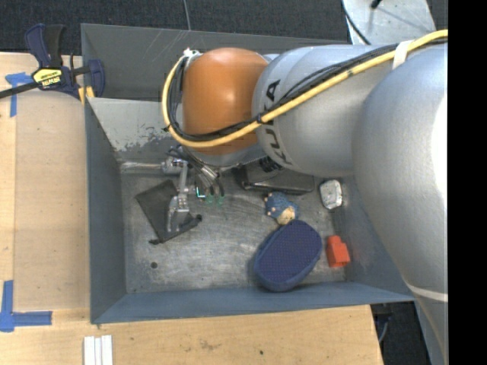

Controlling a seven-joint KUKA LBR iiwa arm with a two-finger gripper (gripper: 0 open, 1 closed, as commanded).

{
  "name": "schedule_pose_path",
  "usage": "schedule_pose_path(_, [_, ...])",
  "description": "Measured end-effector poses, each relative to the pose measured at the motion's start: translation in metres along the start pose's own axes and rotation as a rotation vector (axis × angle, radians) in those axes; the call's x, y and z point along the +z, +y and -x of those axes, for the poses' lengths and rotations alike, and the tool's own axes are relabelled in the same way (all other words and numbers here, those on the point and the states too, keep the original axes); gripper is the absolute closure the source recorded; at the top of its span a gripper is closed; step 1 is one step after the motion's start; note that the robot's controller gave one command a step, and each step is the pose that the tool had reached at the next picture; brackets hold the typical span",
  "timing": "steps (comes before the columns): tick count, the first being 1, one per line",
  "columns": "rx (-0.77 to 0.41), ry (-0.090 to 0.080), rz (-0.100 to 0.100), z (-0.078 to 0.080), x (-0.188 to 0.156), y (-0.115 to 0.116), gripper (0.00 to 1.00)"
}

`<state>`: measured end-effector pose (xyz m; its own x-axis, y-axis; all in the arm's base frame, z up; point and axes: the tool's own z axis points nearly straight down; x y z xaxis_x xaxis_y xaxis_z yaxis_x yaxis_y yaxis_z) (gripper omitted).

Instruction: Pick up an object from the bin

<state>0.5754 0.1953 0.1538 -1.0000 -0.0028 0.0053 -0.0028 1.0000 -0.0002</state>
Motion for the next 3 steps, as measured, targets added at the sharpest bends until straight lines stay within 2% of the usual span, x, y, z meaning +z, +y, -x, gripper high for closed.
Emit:
schedule_pose_path(1, [-0.232,-0.01,0.001,0.008,0.081,-0.016,0.0])
schedule_pose_path(2, [-0.229,-0.03,0.006,0.013,0.076,-0.015,1.0])
schedule_pose_path(3, [-0.267,-0.018,0.001,0.015,-0.065,-0.011,1.0])
